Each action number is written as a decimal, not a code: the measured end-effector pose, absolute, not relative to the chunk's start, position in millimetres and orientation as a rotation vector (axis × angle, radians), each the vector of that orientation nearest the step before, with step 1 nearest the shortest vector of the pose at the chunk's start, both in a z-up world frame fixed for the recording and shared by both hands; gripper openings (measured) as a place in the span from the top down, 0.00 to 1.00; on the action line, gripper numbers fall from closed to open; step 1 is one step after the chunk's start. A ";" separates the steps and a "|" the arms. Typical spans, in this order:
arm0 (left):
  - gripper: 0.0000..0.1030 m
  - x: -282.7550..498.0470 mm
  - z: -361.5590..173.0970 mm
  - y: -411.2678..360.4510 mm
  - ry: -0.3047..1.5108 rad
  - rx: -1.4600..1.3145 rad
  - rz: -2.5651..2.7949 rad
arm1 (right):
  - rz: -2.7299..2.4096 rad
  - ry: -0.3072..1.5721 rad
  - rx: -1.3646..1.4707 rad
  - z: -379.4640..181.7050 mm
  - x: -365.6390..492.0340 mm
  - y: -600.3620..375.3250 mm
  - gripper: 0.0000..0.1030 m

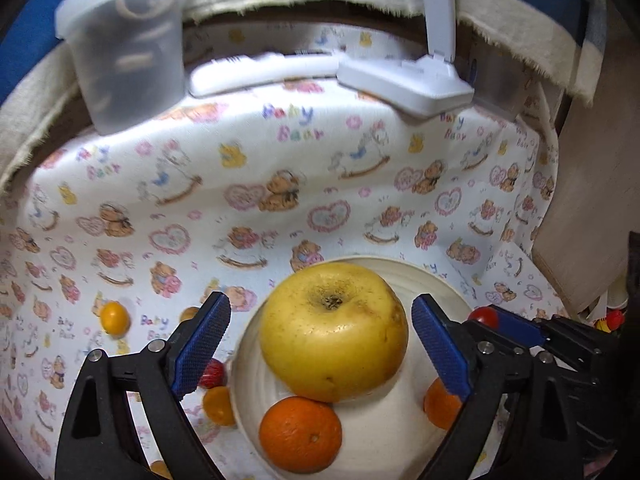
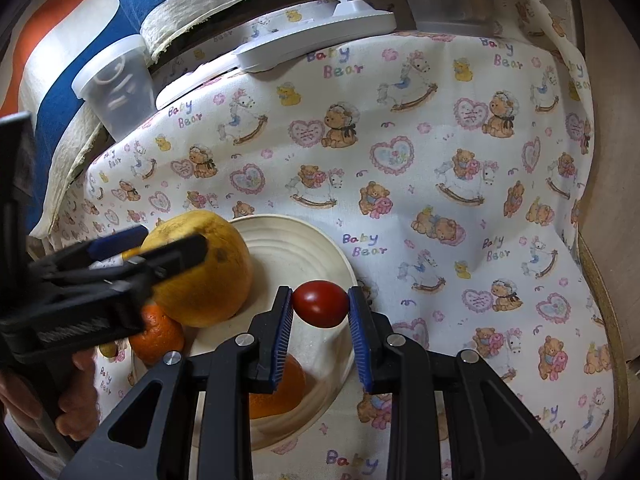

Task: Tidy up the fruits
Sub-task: 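Carry the apple onto the plate and open the left gripper while the right carries the tomato, then lower the red cherry tomato onto the plate and open the right gripper, then lower the left gripper onto the small brown kiwi and close it, then grasp the dark red plum with the right gripper while the left holds the kiwi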

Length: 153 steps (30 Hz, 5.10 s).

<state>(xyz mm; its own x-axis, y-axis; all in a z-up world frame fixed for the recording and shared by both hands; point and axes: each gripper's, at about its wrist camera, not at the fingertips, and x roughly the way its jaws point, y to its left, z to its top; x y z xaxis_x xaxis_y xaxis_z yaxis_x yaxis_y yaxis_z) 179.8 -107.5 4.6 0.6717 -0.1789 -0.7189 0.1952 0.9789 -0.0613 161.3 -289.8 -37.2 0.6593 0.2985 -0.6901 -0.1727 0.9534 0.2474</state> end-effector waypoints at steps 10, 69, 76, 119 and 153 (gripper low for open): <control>0.02 131.3 37.0 -87.2 0.610 0.061 -0.135 | 0.273 0.807 0.143 -37.7 159.5 -284.2 0.72; 0.30 91.0 -33.7 1.2 0.913 0.046 0.020 | 0.296 0.616 0.046 0.6 103.8 -248.8 0.25; 0.71 96.0 -42.0 8.5 0.972 -0.035 -0.031 | 0.291 0.624 0.030 -1.8 104.4 -246.5 0.25; 0.78 89.3 -30.3 21.7 1.056 -0.002 -0.034 | 0.278 0.647 -0.009 -7.8 107.4 -241.2 0.25; 0.78 104.0 -27.2 122.3 0.922 -0.260 0.207 | 0.468 0.934 -0.327 -37.1 172.6 -34.6 0.58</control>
<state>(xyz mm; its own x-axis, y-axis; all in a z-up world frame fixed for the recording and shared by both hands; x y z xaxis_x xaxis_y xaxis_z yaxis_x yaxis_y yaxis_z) 104.0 122.3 -27.2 0.5879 0.0649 -0.8064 -0.2861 0.9490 -0.1322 172.6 -34.6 -37.1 0.5068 0.2424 -0.8273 -0.5182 0.8526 -0.0676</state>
